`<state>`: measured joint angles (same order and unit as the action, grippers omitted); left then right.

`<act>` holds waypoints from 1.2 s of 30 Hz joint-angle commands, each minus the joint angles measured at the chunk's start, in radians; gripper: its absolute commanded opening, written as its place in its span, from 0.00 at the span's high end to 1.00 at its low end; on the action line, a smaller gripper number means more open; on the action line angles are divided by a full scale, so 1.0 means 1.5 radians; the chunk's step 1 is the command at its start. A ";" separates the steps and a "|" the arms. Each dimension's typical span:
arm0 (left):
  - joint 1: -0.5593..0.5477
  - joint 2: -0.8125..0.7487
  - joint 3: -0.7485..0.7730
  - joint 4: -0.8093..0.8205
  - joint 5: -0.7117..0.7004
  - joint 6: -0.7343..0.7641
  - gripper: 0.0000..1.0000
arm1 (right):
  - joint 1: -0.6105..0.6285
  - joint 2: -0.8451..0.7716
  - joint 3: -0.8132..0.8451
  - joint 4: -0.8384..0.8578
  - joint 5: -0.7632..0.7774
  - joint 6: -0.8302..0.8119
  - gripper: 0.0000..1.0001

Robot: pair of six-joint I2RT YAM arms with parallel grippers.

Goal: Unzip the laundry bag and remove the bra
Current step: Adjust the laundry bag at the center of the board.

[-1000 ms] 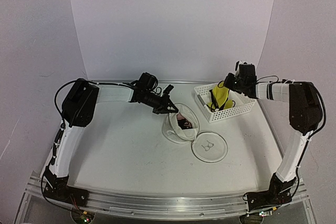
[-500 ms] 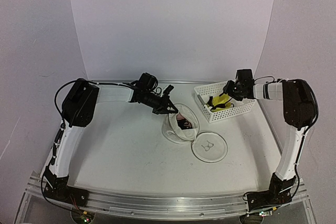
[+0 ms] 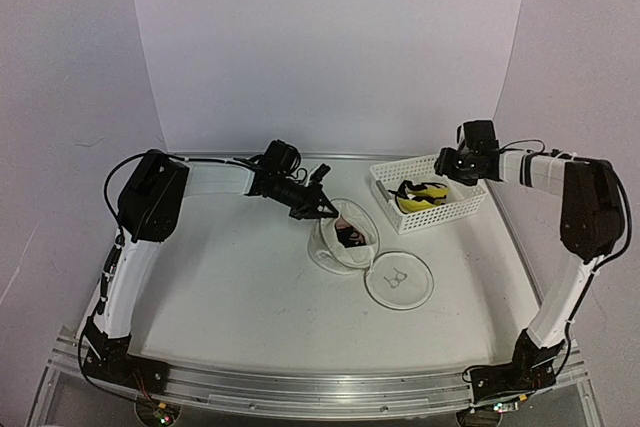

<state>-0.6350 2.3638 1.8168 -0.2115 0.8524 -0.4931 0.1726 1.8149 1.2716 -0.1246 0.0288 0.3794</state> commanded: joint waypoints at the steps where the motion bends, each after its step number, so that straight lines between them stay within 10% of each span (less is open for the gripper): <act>1: 0.000 -0.029 -0.013 0.001 -0.003 0.020 1.00 | -0.003 -0.099 -0.039 0.015 -0.116 -0.006 0.42; 16: -0.001 -0.124 -0.151 0.001 -0.048 0.051 1.00 | 0.185 -0.248 -0.131 0.007 -0.192 -0.003 0.42; 36: -0.021 -0.323 -0.354 0.012 -0.169 0.045 1.00 | 0.447 -0.042 -0.048 -0.023 -0.094 0.003 0.41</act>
<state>-0.6533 1.9690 1.3174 -0.2100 0.6315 -0.4267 0.8104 1.7100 1.1133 -0.1711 -0.1707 0.3752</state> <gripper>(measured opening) 0.014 0.593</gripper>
